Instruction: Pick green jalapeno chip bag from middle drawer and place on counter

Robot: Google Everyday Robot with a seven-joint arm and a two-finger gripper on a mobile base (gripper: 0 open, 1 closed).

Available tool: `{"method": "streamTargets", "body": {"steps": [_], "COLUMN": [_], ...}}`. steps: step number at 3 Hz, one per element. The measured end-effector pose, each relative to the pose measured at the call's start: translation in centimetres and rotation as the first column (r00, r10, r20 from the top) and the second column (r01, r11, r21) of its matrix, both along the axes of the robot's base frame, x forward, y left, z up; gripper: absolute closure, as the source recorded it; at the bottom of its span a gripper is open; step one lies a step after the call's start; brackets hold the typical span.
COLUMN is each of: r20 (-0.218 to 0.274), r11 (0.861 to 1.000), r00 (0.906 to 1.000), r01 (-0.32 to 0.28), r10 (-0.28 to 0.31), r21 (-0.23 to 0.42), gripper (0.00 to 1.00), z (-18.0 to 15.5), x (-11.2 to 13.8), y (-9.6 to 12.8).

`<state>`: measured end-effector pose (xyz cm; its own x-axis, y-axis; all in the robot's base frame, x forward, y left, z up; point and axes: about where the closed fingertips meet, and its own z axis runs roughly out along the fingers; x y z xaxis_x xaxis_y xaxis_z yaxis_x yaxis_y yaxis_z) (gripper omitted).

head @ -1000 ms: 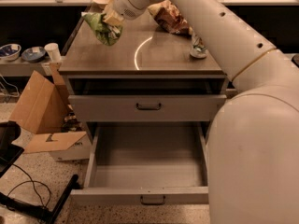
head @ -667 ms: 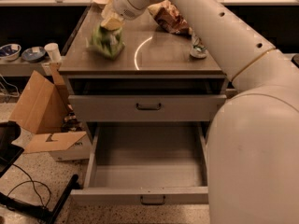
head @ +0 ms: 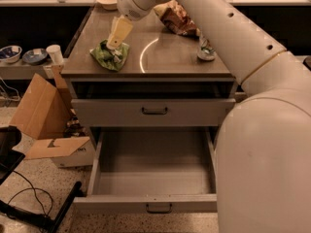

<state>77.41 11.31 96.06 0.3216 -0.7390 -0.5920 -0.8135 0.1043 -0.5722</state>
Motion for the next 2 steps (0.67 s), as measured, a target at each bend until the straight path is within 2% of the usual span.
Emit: {"method": "streamTargets", "body": {"steps": [1, 2], "r20": [0.038, 0.15], "r11": [0.995, 0.957], "r00": [0.9987, 0.9631], "r01": [0.03, 0.188], "r10": [-0.033, -0.224], "r21": [0.094, 0.22], "gripper": [0.0, 0.0], "z": [2.4, 10.9], "x": [-0.8, -6.4], "y": [-1.2, -7.3]}}
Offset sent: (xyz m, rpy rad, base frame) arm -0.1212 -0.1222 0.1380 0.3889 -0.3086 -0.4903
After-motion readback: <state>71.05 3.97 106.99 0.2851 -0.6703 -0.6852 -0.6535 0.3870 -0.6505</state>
